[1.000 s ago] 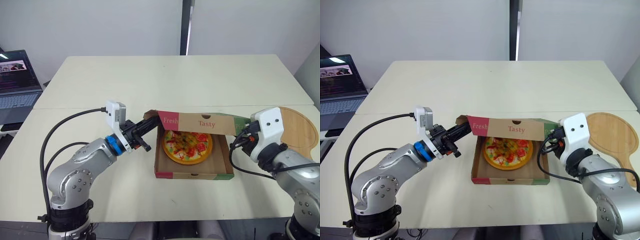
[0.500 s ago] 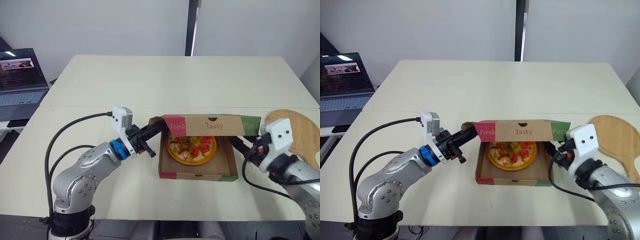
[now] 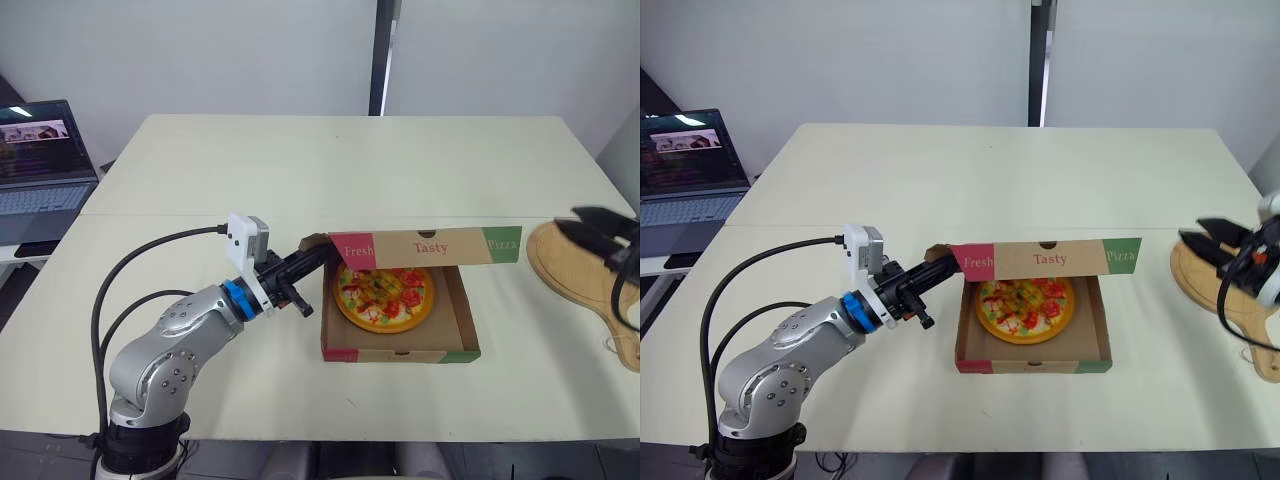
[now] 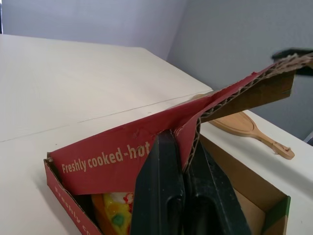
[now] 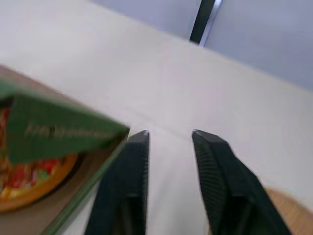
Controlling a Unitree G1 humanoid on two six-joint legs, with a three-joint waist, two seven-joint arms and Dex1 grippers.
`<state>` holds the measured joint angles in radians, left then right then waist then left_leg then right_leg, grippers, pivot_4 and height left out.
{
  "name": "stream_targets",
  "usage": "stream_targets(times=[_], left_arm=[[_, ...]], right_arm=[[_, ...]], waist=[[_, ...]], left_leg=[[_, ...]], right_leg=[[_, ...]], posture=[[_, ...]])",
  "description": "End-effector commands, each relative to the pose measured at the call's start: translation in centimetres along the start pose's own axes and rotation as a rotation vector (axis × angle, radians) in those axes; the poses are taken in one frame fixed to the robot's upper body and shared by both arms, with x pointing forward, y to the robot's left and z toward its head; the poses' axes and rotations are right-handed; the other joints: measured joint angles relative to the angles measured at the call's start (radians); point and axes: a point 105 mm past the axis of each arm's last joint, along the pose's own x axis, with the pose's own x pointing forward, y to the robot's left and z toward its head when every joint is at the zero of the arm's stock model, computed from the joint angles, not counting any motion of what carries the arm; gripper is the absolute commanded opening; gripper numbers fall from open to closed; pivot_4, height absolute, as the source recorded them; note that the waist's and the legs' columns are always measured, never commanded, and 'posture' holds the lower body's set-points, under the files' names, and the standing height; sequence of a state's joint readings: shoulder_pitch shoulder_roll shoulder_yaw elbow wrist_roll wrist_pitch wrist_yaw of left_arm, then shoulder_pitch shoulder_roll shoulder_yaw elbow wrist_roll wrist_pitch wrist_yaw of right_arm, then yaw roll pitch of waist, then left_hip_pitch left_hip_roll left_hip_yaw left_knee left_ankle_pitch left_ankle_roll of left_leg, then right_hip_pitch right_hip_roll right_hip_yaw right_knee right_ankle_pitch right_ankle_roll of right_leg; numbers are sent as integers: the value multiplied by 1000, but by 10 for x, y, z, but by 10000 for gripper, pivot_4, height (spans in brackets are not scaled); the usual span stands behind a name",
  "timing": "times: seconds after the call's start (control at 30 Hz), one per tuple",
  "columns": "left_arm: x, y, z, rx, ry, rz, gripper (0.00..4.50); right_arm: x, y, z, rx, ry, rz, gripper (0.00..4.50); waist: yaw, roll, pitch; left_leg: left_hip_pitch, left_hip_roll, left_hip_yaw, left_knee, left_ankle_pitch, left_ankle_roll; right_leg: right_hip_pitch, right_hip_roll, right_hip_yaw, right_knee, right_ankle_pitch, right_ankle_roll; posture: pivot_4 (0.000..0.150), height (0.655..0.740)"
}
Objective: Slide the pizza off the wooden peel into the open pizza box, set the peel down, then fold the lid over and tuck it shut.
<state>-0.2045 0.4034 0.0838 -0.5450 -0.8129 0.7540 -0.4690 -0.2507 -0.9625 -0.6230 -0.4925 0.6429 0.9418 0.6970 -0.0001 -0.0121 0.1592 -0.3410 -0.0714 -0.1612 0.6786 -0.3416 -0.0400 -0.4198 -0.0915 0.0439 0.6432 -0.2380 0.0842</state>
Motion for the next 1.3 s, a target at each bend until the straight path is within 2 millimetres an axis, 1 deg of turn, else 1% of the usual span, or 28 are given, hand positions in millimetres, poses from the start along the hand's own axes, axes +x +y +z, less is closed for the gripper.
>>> stream_targets(times=[0.03,0.1,0.2,0.33,0.43,0.47,0.57,0.67,0.73,0.8,0.87,0.97,1.03,1.13,1.17,1.2,1.23,1.27,1.3], left_arm=[[1,-5,2,27,-5,-28,0],[1,-6,2,46,0,-35,0],[2,-7,5,50,-22,-52,0],[0,-11,7,38,-32,-92,0],[-9,-20,5,50,13,-188,5547],[-12,-20,6,52,28,-210,8445],[-20,-9,12,43,67,-232,18141],[-34,2,17,-25,169,-282,27058],[-45,12,25,-45,220,-296,32733],[-53,24,35,-44,253,-280,32733],[-56,40,45,-14,256,-237,32733],[-54,60,61,26,214,-165,32733],[-50,66,66,59,204,-155,32733],[-38,65,67,135,217,-187,27097],[-32,65,70,158,200,-191,23140],[-25,62,71,190,200,-215,20300],[-18,56,72,231,204,-250,17432],[-7,46,74,276,199,-306,14076],[1,39,75,305,195,-346,11532]], right_arm=[[15,6,20,-77,-36,74,322],[28,22,24,-112,-31,170,322],[43,43,26,-147,-28,278,322],[51,57,23,-175,-14,352,322],[54,60,21,-186,-7,375,0],[54,61,20,-188,-6,379,0],[55,62,20,-190,-7,388,0],[55,64,18,-193,-6,397,0],[55,65,16,-199,-1,404,0],[55,66,14,-204,3,409,0],[55,68,13,-208,5,413,0],[55,70,12,-209,5,422,0],[55,72,10,-210,8,427,0],[53,75,8,-214,21,449,0],[52,76,7,-216,26,458,0],[52,76,7,-217,33,464,0],[50,77,5,-219,41,473,0],[48,80,3,-218,55,492,0],[47,82,1,-218,64,505,0]], waist=[[1,0,0],[2,0,0],[2,0,0],[3,-1,0],[2,-1,0],[1,0,1],[1,0,1],[-1,0,1],[-3,0,1],[-6,0,1],[-7,0,1],[-4,0,1],[-5,0,2],[-5,0,2],[-4,0,2],[-2,0,2],[-1,-1,2],[-1,-1,2],[0,-1,2]], left_leg=[[0,0,0,0,0,0],[-1,1,-1,0,0,0],[-3,1,-1,0,0,0],[-4,1,-1,0,0,0],[-4,1,-2,0,0,0],[-4,1,-1,0,0,0],[-4,1,-1,0,0,0],[-4,2,-1,0,0,0],[-4,2,-1,0,0,0],[-4,2,-1,-1,0,0],[-4,3,-1,-1,0,0],[-4,2,-2,-1,0,0],[-4,3,-2,-1,0,0],[-5,3,-2,-1,0,0],[-5,3,-2,-1,0,0],[-5,3,-2,-1,0,-1],[-5,3,-2,-1,0,-1],[-6,3,-2,0,0,-1],[-6,3,-2,0,0,-1]], right_leg=[[0,0,0,0,0,0],[0,0,-2,-1,0,0],[-1,0,-2,-1,0,0],[-2,0,-2,-1,0,0],[-3,0,-2,-1,0,0],[-3,0,-2,-1,0,0],[-3,0,-2,-1,0,0],[-3,1,-3,0,0,0],[-4,2,-3,0,0,0],[-4,2,-3,0,0,0],[-4,2,-3,0,0,0],[-4,2,-3,0,0,0],[-4,2,-3,-1,0,0],[-5,2,-3,0,0,0],[-5,2,-3,0,0,0],[-5,2,-3,-1,0,0],[-5,2,-3,0,0,0],[-5,2,-3,0,0,0],[-5,2,-3,-1,0,0]], posture=[[1500,7400],[1500,7400],[1500,7400],[1500,7400],[1500,7400],[1500,7400],[1500,7400],[1500,7400],[1500,7400],[1500,7400],[1500,7400],[1500,7400],[1500,7400],[1500,7400],[1500,7400],[1500,7400],[1500,7400],[1500,7400],[1500,7400]])
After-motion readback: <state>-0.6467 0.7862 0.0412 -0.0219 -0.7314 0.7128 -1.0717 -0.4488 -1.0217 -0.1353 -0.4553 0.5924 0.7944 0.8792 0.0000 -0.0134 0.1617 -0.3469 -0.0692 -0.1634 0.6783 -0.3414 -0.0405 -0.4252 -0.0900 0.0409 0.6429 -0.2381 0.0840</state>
